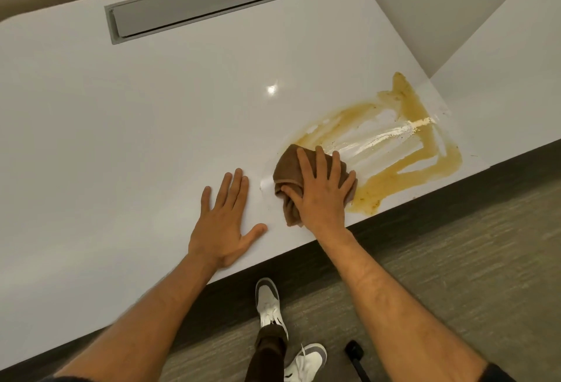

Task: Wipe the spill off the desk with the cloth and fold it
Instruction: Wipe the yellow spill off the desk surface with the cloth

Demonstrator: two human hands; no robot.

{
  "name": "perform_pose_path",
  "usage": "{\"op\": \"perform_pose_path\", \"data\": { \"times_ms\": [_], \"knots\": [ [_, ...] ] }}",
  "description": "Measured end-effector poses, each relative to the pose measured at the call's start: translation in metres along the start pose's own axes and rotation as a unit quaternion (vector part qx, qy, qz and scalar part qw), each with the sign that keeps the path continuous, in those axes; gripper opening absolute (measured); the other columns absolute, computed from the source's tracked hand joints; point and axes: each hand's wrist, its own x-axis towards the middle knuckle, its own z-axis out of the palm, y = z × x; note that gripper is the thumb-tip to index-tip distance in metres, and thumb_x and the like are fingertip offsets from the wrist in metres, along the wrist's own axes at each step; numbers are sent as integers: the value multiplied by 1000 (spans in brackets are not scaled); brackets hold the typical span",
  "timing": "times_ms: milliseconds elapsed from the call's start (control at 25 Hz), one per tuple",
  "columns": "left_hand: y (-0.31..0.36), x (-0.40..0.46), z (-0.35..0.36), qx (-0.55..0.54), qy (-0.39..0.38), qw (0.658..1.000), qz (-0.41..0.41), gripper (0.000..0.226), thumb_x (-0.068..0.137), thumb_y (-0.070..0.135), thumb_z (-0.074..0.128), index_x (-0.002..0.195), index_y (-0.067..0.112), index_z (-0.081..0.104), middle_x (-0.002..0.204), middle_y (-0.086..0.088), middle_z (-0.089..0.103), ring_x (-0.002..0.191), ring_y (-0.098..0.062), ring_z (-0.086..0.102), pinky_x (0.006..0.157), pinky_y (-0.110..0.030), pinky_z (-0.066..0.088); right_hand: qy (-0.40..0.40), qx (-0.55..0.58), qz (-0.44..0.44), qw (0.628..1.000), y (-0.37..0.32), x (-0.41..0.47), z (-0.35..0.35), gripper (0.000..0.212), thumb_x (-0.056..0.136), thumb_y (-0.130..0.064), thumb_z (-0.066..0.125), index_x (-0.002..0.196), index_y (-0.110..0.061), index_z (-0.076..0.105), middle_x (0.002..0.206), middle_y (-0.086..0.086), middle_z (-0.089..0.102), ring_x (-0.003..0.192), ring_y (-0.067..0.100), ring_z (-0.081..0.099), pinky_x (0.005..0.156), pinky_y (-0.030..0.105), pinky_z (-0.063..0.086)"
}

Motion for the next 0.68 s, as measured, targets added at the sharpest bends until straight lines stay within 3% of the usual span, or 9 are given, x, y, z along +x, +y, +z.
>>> {"op": "perform_pose_path", "data": {
  "times_ms": [280, 440, 680],
  "knots": [
    [-1, 0, 3, -34, 19, 999, -16, 103, 93, 85, 17, 164, 20, -21, 173, 1, -26, 161, -15, -20, 130, -49, -9, 20, 157, 37, 987, -47, 38, 7, 63, 98, -64, 39, 156, -42, 28, 170, -6, 18, 157, 36, 0, 119, 71, -3],
    [-2, 1, 3, -61, 20, 998, -22, 103, 92, 86, 17, 162, 25, -26, 172, 2, -26, 160, -12, -22, 130, -45, -13, 18, 123, -110, 986, -67, 41, 14, 61, 98, -63, 44, 154, -41, 36, 168, -5, 24, 156, 36, 7, 118, 67, -3],
    [0, 1, -1, -39, 18, 999, -13, 101, 92, 85, 17, 166, 23, -15, 175, -2, -20, 161, -16, -20, 131, -50, -7, 43, 77, -198, 976, -34, 10, 16, 60, 94, -57, 53, 150, -40, 43, 158, -1, 41, 148, 36, 28, 118, 68, 14]
  ]
}}
